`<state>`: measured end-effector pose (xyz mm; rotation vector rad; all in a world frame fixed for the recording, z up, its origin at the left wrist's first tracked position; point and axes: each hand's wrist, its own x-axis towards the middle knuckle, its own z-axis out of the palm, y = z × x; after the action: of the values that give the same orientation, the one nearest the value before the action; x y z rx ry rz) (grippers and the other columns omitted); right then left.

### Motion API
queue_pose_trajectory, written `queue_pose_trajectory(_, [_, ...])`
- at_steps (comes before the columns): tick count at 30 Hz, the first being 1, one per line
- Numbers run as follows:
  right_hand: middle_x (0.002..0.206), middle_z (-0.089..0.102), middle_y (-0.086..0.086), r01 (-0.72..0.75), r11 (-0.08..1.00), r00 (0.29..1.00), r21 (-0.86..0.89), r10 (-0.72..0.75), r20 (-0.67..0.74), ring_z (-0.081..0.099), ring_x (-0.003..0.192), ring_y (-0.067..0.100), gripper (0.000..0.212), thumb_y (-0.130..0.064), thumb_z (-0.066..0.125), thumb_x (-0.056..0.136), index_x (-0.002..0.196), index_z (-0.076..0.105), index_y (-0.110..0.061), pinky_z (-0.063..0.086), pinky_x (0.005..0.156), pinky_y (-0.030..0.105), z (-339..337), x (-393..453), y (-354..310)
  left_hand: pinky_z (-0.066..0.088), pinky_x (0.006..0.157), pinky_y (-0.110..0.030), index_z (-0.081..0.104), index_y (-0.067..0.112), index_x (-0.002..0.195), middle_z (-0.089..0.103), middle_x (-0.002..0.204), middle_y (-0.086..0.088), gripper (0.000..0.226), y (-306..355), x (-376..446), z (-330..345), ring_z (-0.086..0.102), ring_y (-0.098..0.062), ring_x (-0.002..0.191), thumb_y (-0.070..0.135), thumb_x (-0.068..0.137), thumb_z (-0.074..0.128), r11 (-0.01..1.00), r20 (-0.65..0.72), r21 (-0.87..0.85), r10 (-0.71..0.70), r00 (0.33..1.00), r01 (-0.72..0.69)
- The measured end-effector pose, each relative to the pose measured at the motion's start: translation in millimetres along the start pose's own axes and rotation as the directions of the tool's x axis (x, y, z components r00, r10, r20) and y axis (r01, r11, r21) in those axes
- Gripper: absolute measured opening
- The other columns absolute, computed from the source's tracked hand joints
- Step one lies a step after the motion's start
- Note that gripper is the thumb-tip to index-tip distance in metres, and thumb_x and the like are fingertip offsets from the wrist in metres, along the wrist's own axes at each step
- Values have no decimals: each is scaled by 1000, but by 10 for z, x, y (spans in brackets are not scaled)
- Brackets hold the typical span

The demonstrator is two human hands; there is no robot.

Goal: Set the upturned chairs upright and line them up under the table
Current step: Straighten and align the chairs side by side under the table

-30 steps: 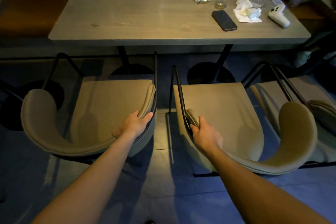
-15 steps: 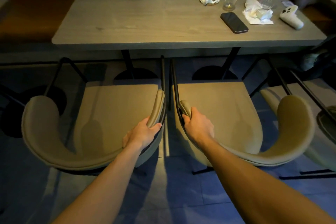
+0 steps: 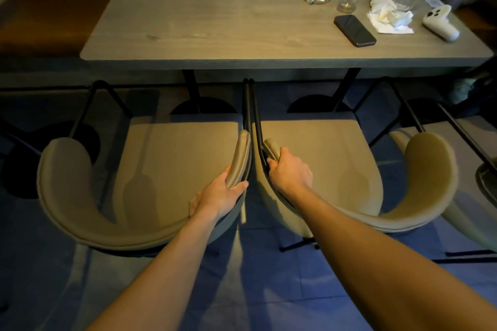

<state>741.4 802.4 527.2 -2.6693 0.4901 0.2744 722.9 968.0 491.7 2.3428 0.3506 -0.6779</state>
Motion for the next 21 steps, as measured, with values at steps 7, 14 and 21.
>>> queue_pose_trajectory(7, [111, 66, 10, -4, 988, 992, 156, -17, 129, 62, 96, 30, 39, -49, 46, 96, 118, 51, -19, 53, 83, 43, 7, 88, -55, 34, 97, -37, 27, 53, 146, 55, 137, 10, 64, 142, -168, -99, 50, -25, 126, 72, 86, 41, 999, -25, 52, 11, 1000, -10])
queue_pose_trajectory(14, [120, 64, 9, -37, 997, 949, -68, 56, 309, 61, 106, 28, 61, -58, 48, 92, 142, 39, -24, 51, 90, 43, -305, -428, 526, 32, 100, -38, 27, 46, 149, 50, 144, 6, 68, 233, -339, -209, 45, -29, 131, 70, 87, 42, 999, 25, 33, 13, 1000, -13])
queue_pose_trajectory(21, [112, 66, 5, 22, 990, 959, -138, 18, 283, 59, 102, 26, 39, -54, 37, 98, 123, 51, -26, 43, 91, 43, -267, -466, 559, 32, 102, -43, 28, 49, 147, 51, 142, 5, 70, 215, -306, -199, 45, -32, 130, 77, 83, 38, 999, 50, 34, -5, 999, 3])
